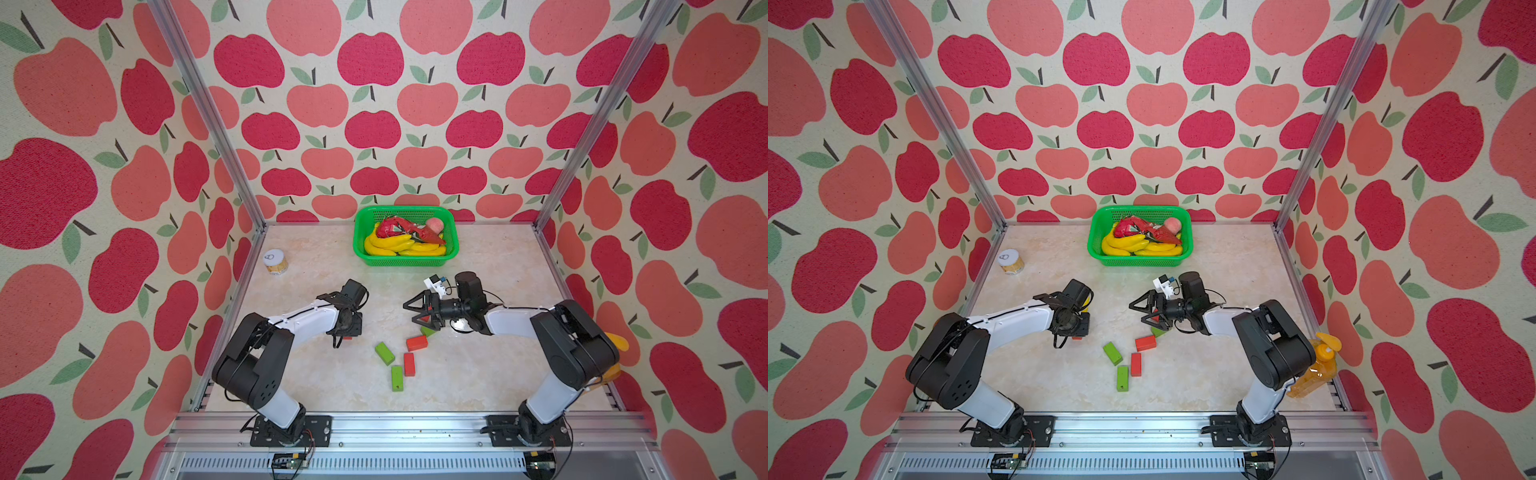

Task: Assemble the letter k with building blocks
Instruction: Assemble the building block at the center of the board.

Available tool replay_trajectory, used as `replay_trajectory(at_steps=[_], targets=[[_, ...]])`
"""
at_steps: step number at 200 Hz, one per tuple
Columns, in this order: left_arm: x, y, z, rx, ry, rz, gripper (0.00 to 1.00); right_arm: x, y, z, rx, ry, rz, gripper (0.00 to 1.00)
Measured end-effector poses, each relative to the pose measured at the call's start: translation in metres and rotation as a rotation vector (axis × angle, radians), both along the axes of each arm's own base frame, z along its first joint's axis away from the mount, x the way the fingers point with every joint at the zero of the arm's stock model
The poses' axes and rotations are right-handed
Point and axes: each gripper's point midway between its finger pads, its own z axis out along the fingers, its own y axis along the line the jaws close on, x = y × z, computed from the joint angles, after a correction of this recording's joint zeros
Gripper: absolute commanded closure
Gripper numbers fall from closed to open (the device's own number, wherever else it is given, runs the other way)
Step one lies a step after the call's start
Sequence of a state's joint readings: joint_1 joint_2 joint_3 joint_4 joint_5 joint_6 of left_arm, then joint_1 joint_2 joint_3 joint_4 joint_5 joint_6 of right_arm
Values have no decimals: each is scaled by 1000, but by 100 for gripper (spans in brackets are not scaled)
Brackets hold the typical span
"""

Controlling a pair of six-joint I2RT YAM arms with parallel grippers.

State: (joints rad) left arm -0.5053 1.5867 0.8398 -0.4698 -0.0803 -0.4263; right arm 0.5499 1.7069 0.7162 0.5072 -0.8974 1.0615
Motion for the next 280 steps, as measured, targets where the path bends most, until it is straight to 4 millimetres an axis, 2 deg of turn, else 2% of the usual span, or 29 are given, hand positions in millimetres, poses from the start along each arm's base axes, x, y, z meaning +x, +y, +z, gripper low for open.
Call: replay_trajectory(at_steps=[44,106,176,251,280], targets=[[0,-1,0,-1,1,-7,46,0,0,0,0,0,0,1],[0,-2,2,-10,-1,-9,46,0,0,0,0,0,0,1],[5,-4,30,-45,-79,-25,43,0,0,0,0,0,0,1],[6,-5,34,-48,-83,-29,43,0,0,-1,-4,4,0,1],[8,-11,39,-59,-93,-47,39,2,-3,-1,-6,8,-10,1]])
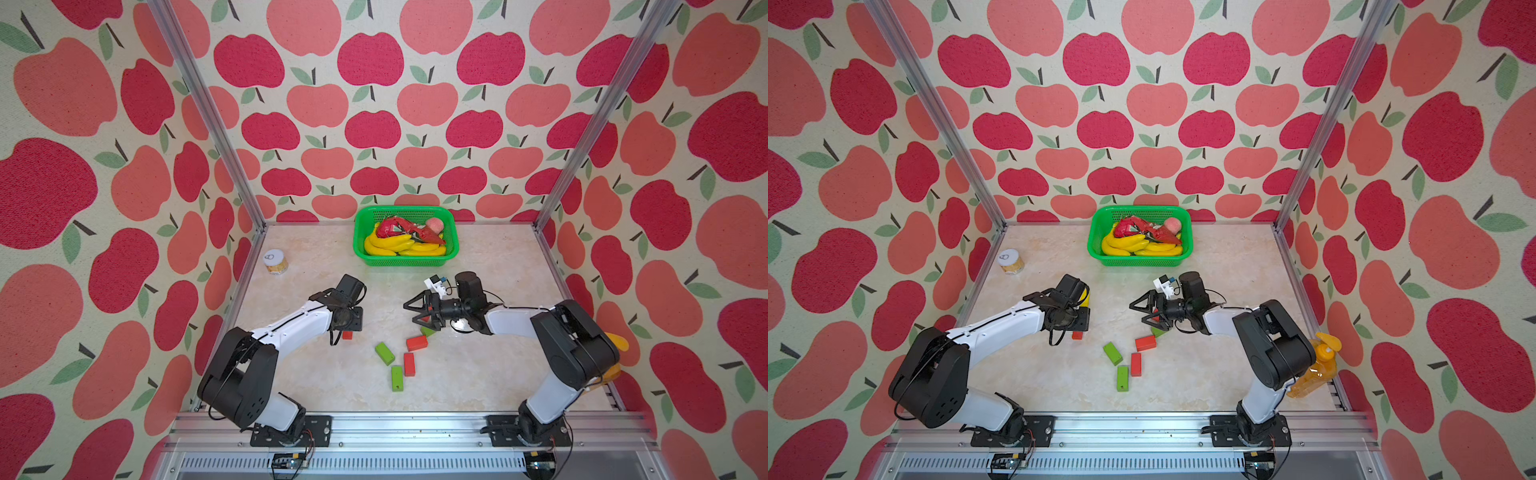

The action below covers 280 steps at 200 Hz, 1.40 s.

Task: Assemble the letter k with building blocks
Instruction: Assemble the building block at the center of the board, then pick up the building block from the center of the board.

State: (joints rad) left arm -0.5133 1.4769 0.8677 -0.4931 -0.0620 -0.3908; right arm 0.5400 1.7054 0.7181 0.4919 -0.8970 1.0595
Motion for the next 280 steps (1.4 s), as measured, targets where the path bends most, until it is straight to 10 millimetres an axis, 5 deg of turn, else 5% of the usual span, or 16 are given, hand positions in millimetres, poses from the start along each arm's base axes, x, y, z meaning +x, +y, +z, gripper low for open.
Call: replay_trajectory(at_steps=[67,125,191,231,280], targets=[[12,-59,35,-52,-88,-142,36,33,-43,10,-6,-13,-144,1],[21,-124,5,-19,-33,-255,38,54,-114,-12,-65,56,-385,1],[33,-206,-16,-17,-29,-361,39,53,-129,15,-54,-24,-453,1],[38,-228,-20,-22,-32,-379,39,54,-136,35,-49,-94,-484,1],[36,-245,-19,-22,-30,-401,39,52,-137,35,-59,-97,-484,1]])
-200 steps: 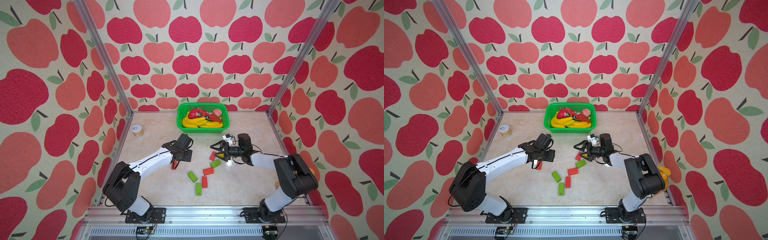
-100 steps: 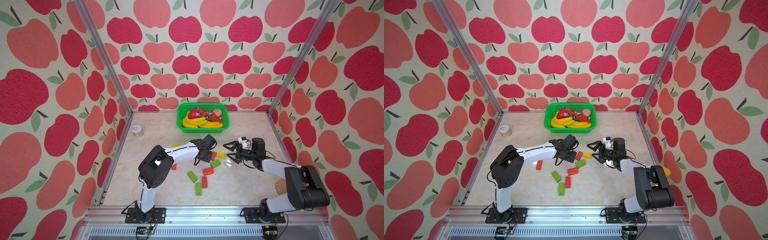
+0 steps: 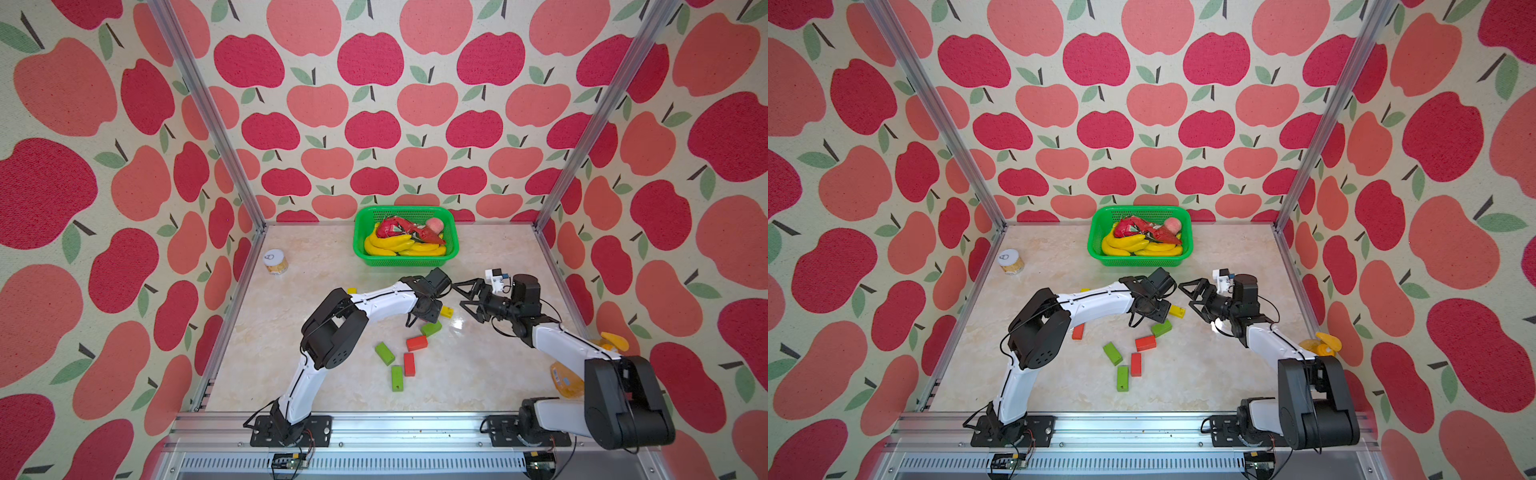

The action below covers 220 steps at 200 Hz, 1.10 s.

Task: Assemble the letter k with building blocks
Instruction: Pick up the building block from the center of the board.

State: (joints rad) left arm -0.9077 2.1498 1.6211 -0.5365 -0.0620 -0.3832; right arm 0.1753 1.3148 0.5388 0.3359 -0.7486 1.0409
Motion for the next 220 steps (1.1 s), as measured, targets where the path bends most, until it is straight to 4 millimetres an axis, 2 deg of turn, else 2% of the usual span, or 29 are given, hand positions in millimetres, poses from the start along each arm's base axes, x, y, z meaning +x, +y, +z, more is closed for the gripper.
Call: replay_trajectory(at_steps=[69,96,137,169,220], targets=[[-10,-2,-12,37,33,-6,42,0,1,-10,2,32,10,1],[-11,1,-13,51,39,-2,56,1,2,-12,4,39,12,1],[-6,8,-14,66,34,18,64,1,3,-12,11,36,17,1],[-1,23,-16,71,32,42,69,2,4,-13,12,38,19,1],[4,71,-16,93,38,86,70,3,6,-22,14,62,25,1]])
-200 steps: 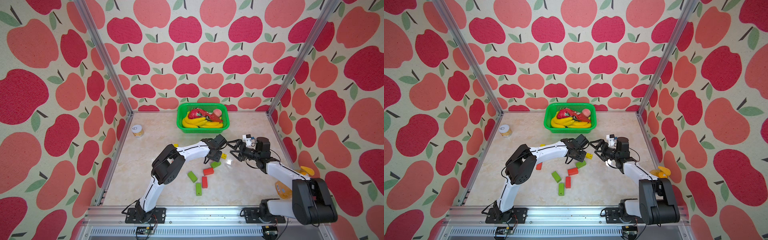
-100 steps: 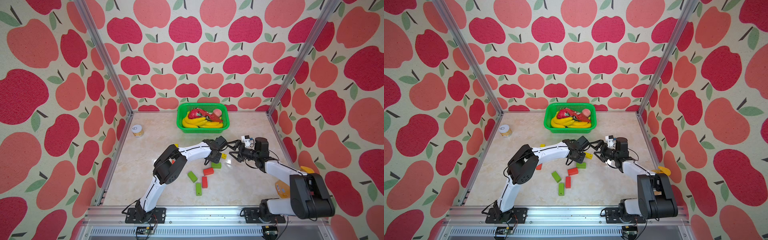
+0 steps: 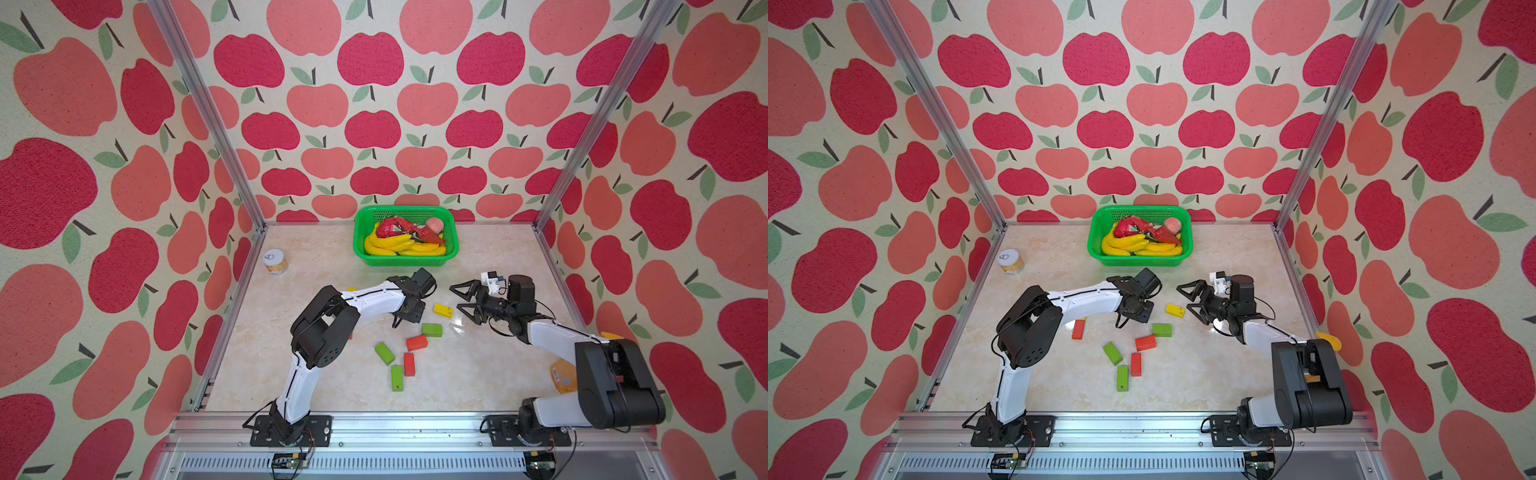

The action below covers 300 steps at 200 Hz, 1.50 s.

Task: Assemble the letter k with building blocks
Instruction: Pick up the building block from the center of the board, then assemble the building block at the center of the board.

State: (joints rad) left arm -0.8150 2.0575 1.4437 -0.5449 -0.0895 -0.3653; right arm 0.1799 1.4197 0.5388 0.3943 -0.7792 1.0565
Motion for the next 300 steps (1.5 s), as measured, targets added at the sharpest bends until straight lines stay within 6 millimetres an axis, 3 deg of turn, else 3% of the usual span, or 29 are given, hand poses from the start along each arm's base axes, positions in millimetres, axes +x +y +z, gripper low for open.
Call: replay_trajectory(at_steps=[40,71,114,189,241,300], targets=[[-1,46,4,32,13,-4,70,-2,5,-7,1,24,17,1],[-2,71,10,41,12,-45,70,-4,8,-9,3,31,25,1],[-8,71,21,46,-12,-147,70,-4,10,-9,5,28,32,1],[-8,89,16,64,7,-248,71,-5,11,-9,8,28,36,1],[-5,92,16,56,8,-308,70,-7,13,-9,10,29,46,1],[9,110,16,47,13,-303,69,-7,14,-8,12,29,49,1]])
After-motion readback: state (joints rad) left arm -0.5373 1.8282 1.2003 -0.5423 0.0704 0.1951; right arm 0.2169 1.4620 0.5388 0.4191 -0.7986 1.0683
